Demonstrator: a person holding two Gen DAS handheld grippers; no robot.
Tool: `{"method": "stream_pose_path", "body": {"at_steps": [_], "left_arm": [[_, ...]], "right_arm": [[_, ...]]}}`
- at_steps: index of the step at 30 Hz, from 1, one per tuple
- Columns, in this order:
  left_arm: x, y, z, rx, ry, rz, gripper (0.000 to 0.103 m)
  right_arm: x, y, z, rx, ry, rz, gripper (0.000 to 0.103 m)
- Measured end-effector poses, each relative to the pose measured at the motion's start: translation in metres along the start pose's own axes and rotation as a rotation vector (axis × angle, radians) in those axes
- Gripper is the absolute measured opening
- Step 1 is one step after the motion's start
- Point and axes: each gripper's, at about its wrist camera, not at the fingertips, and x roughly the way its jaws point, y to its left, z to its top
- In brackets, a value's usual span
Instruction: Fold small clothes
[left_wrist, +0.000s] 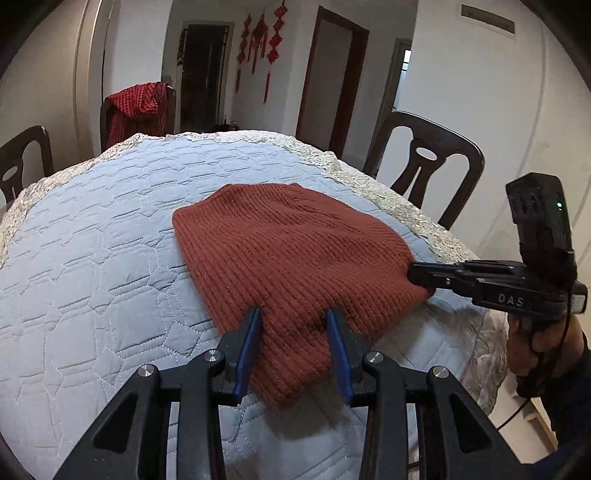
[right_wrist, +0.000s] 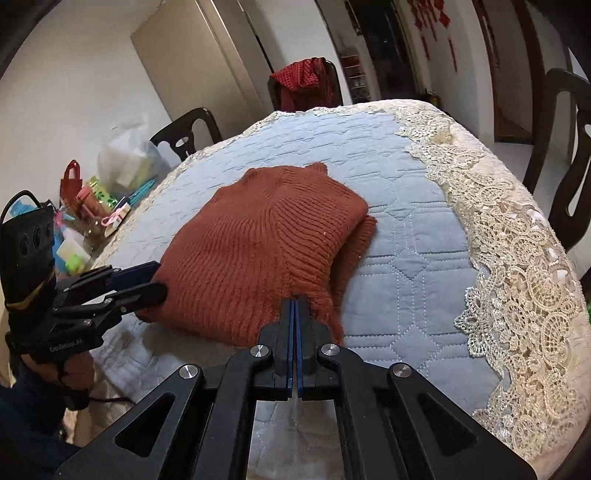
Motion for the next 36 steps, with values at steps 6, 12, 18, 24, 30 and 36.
{"method": "stream_pose_path", "body": {"at_steps": [6, 12, 18, 24, 30, 36], "left_arm": [[-0.021, -0.001, -0.004, -0.015, -0.014, 0.004, 0.039], [-0.009, 0.001, -0.019, -0.046, 0.043, 0.023, 0.039], [-0.014, 0.006, -0.02, -0.077, 0.046, 0.011, 0.039], [-0.027, 0.013, -0.011, -0.109, -0.003, 0.041, 0.039], [-0.026, 0.025, -0.001, -0.158, -0.012, 0.084, 0.039], [-0.017, 0.029, 0.004, -0.174, -0.004, 0.087, 0.04]], "right_arm": [[-0.017, 0.022, 0.001, -0.06, -0.024, -0.021, 0.001], [0.001, 0.04, -0.005, -0.109, 0.014, 0.028, 0.001], [0.007, 0.038, -0.009, -0.094, 0.044, 0.023, 0.001], [-0.015, 0.039, 0.0, -0.078, -0.032, 0.053, 0.013], [-0.013, 0.034, 0.009, -0.045, -0.056, 0.04, 0.015], [-0.005, 0.03, 0.013, -0.023, -0.06, 0.042, 0.015]]}}
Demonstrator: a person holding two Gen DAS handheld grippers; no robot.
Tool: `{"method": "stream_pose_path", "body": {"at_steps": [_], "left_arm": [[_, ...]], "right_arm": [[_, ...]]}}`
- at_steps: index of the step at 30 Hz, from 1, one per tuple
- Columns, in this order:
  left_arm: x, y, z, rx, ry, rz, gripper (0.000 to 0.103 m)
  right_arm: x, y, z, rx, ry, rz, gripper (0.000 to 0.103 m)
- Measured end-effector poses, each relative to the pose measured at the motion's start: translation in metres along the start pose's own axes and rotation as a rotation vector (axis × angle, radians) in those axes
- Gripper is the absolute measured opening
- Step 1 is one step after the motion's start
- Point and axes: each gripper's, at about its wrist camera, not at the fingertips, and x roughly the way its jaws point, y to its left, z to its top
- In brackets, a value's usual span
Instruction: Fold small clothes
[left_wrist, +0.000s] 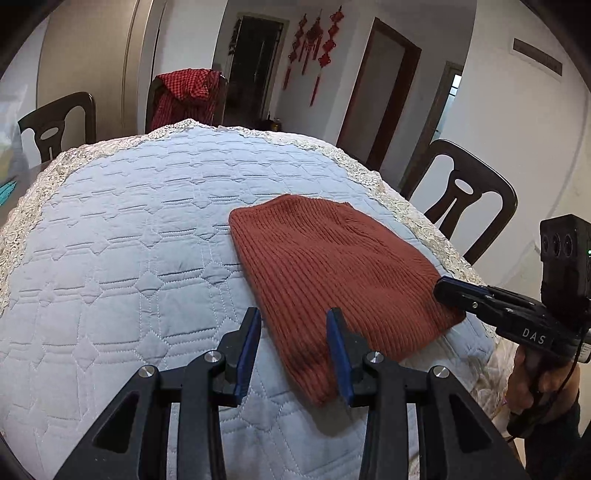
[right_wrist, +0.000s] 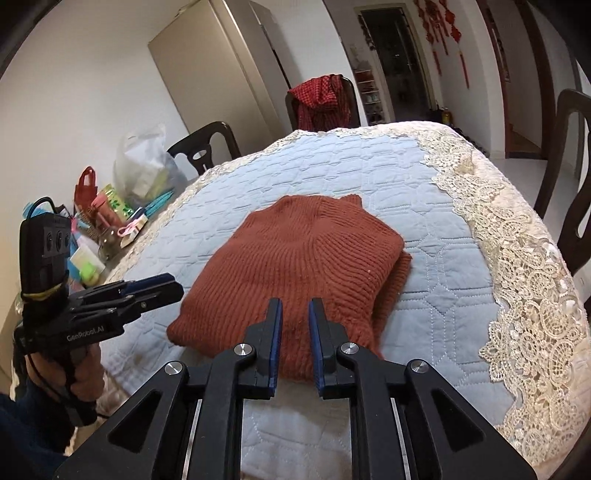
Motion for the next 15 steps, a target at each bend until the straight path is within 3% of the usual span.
{"method": "stream_pose_path", "body": {"at_steps": [11, 12, 15], "left_arm": [[0.012, 0.01, 0.005, -0.047, 0.007, -0.015, 0.046], [0.013, 0.013, 0.007, -0.063, 0.004, -0.025, 0.048], [0.02, 0.025, 0.01, -0.14, 0.019, -0.077, 0.053]], "right_arm": [[0.006, -0.02, 0.005, 0.087, 0.022, 0.026, 0.015], [0.005, -0.022, 0.006, 0.099, 0.015, 0.033, 0.018], [0.003, -0.034, 0.011, 0.16, -0.01, 0.053, 0.054]]}}
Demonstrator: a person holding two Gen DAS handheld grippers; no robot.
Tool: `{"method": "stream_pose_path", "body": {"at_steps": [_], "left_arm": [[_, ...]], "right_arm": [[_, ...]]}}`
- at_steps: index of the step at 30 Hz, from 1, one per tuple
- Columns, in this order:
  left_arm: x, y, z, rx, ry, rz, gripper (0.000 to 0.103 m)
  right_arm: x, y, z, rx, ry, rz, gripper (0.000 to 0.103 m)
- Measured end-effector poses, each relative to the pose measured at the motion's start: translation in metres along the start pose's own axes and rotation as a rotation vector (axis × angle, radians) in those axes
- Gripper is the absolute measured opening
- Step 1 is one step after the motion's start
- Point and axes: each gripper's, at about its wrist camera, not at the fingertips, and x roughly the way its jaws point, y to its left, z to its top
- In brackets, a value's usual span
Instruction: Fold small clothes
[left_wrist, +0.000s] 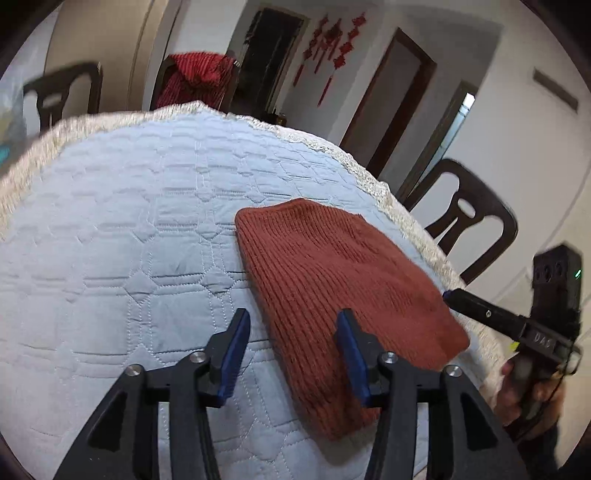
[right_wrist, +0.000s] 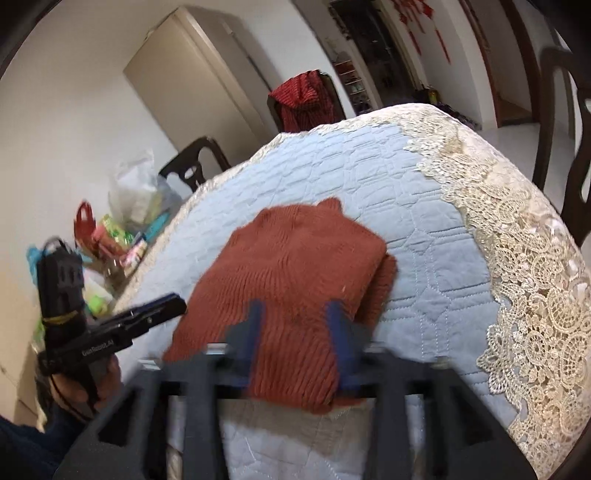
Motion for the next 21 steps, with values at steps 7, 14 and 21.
{"method": "stream_pose_path", "body": {"at_steps": [7, 14, 21], "left_arm": [[0.021, 0.013, 0.004, -0.095, 0.054, -0.07, 0.059], [0.033, 0.018, 0.007, -0.133, 0.075, -0.106, 0.063], [0.04, 0.016, 0.008, -0.116, 0.073, -0.116, 0.064]], "right_arm": [[0.025, -0.031, 0.006, 0.122, 0.086, -0.008, 0.054], [0.034, -0.045, 0.014, 0.201, 0.075, 0.048, 0.055], [0.043, -0.053, 0.022, 0.228, 0.057, 0.059, 0.055]]}}
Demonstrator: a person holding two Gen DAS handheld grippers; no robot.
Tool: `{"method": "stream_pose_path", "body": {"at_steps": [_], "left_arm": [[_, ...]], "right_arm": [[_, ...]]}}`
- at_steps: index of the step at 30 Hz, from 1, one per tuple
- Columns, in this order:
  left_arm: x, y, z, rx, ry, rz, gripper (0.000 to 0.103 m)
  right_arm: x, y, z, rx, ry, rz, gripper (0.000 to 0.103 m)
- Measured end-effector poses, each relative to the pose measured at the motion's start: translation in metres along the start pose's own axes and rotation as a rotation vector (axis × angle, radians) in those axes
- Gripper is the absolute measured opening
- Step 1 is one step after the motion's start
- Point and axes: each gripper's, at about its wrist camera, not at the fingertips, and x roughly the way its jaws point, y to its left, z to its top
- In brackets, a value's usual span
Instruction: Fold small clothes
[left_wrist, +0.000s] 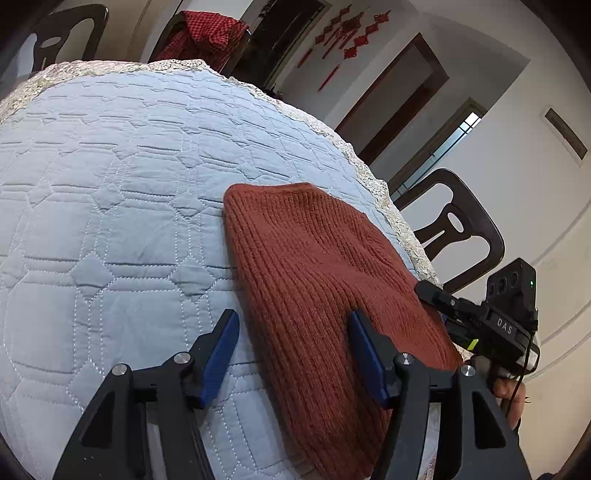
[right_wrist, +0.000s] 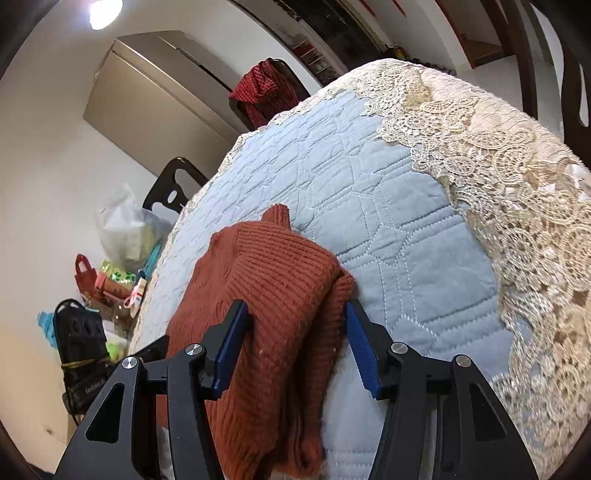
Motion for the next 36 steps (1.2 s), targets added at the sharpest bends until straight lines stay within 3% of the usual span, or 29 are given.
{"method": "stream_pose_path", "body": {"at_steps": [8, 10, 12, 17, 21, 30, 36], "left_arm": [[-0.007, -0.002, -0.011, 0.013, 0.001, 0.002, 0.064], [-0.007, -0.003, -0.013, 0.012, 0.003, 0.001, 0.063], [-0.004, -0.004, -0.01, 0.017, 0.007, -0.001, 0.062], [0.004, -0.01, -0.003, 0.033, 0.018, 0.006, 0.055], [-0.002, -0.014, -0.002, 0.04, 0.008, 0.023, 0.038], [-0.024, -0.028, 0.003, 0.113, -0.035, 0.047, 0.033], [-0.049, -0.013, 0.011, 0.121, -0.077, 0.082, 0.033]], "right_arm": [[0.0, 0.003, -0.005, 0.003, 0.058, 0.05, 0.054], [-0.001, 0.004, -0.011, 0.004, 0.082, 0.064, 0.045], [-0.001, 0.002, -0.012, 0.009, 0.081, 0.071, 0.042], [0.005, 0.0, -0.007, 0.024, 0.083, 0.084, 0.035], [0.001, 0.003, -0.007, 0.017, 0.071, 0.084, 0.027], [-0.017, 0.033, -0.002, -0.06, 0.029, 0.104, 0.025], [-0.008, 0.057, 0.002, -0.096, 0.033, 0.142, 0.025]]}}
